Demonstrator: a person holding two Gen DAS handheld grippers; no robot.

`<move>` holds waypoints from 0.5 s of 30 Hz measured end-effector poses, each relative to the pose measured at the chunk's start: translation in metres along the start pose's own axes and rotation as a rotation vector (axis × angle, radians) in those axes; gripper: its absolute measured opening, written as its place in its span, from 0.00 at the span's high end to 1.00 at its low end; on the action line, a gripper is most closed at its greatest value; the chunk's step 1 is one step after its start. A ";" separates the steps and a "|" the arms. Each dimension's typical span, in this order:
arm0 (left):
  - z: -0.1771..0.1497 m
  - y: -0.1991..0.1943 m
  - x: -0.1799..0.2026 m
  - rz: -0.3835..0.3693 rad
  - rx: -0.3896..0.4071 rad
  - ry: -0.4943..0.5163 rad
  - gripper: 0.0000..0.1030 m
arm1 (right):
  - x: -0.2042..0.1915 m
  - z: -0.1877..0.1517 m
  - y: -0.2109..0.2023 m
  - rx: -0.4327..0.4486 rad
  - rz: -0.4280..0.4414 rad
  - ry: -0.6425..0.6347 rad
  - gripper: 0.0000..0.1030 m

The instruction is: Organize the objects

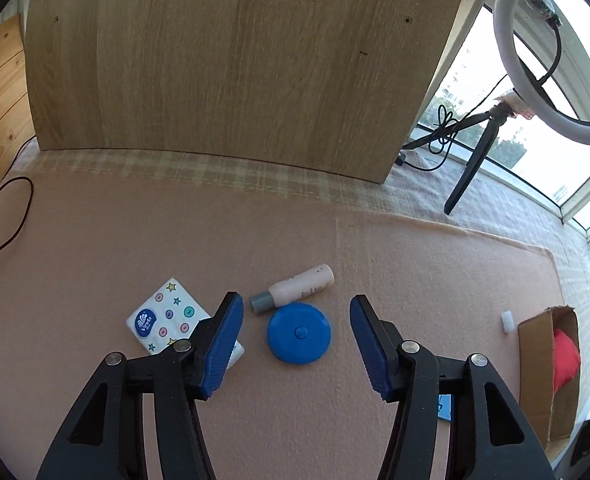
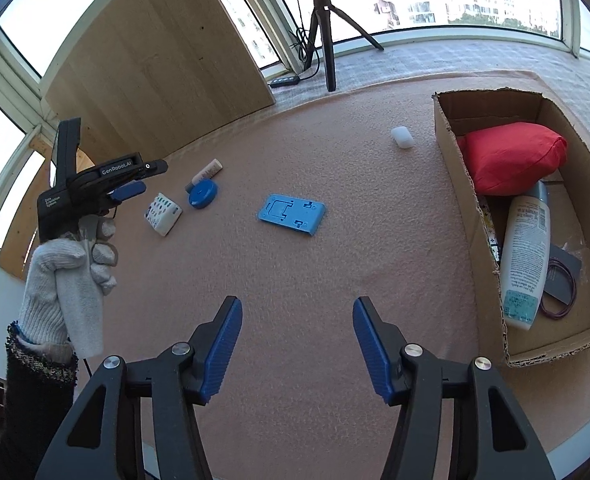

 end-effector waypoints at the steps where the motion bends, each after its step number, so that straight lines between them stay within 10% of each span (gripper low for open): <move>1: 0.005 0.006 0.001 -0.006 -0.003 -0.011 0.44 | 0.001 -0.002 0.000 -0.003 -0.001 -0.001 0.48; 15: 0.027 0.086 0.002 0.005 -0.086 -0.054 0.52 | 0.033 -0.015 -0.002 -0.046 -0.028 0.038 0.48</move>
Point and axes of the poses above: each gripper's, at about its wrist camera, not at the fingertips, and y roughly the way its jaws point, x to its right, z to its top, the point moved 5 cm from there along y, roughly the way its jaws point
